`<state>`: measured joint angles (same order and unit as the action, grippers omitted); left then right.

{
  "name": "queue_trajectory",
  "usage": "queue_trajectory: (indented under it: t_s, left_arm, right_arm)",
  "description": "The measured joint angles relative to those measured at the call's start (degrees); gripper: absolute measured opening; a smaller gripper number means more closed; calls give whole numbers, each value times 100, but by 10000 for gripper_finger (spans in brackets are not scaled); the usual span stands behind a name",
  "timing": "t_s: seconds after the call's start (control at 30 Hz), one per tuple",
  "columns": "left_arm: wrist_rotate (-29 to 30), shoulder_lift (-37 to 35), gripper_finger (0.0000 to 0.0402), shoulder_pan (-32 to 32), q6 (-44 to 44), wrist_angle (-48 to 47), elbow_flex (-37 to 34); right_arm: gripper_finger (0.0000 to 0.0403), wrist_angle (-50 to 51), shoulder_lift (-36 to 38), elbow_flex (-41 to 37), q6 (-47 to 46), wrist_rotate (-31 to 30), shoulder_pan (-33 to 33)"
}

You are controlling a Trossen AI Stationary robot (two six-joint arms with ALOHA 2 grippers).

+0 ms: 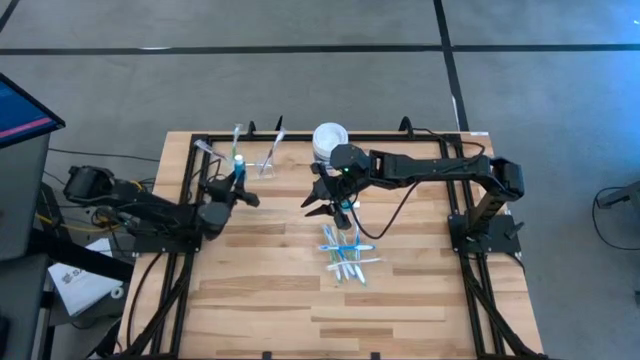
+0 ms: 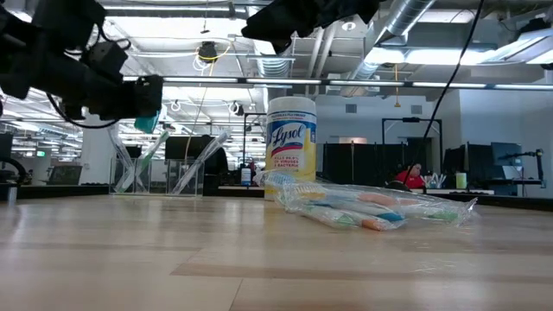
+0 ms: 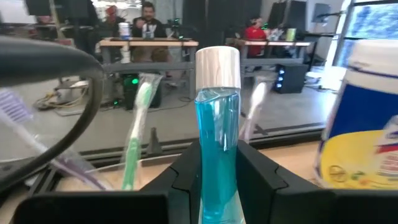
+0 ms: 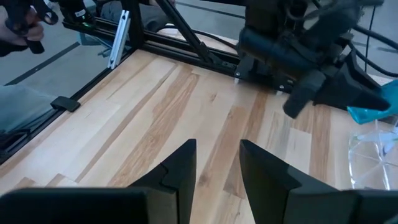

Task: Pick & Place toothbrushing station
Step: Put the mouthwash into the transparent organizer

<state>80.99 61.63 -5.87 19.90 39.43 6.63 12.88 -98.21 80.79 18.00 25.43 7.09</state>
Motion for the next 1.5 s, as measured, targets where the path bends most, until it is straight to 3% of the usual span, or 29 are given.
queue_trajectory:
  t_s: [0.67, 1.5]
  left_arm:
    - [-1595, 703, 68, 1903, 462, 139, -2]
    - [-2297, 1020, 72, 2630, 443, 499, 2]
  right_arm:
    - [113, -4, 1, 0, 66, 0, 4]
    - [113, -9, 0, 0, 181, -2, 4]
